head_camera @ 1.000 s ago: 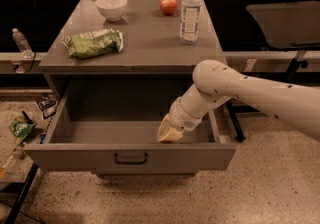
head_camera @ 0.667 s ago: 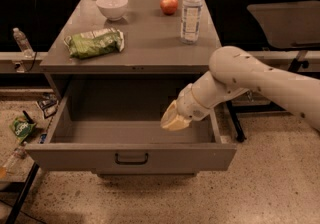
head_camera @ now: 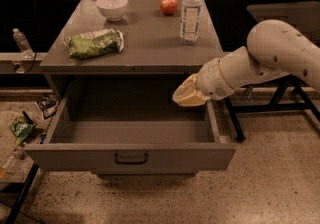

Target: Open top drawer

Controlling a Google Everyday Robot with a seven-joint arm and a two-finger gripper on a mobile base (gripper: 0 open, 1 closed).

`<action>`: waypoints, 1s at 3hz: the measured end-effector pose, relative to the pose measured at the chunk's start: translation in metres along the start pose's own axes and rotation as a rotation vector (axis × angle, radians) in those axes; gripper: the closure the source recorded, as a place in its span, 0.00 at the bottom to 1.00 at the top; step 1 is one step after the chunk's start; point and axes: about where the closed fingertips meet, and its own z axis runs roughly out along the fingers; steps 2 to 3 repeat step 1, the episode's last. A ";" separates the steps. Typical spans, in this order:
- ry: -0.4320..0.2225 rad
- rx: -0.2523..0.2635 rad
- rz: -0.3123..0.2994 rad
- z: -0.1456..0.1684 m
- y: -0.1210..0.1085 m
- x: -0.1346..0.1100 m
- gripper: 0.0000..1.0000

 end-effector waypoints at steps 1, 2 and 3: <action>-0.105 0.063 0.006 -0.043 -0.011 -0.027 1.00; -0.105 0.063 0.006 -0.043 -0.011 -0.027 1.00; -0.105 0.063 0.006 -0.043 -0.011 -0.027 1.00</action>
Offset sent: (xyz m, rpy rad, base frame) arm 0.0000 0.0000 0.0000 0.0000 0.0000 0.0000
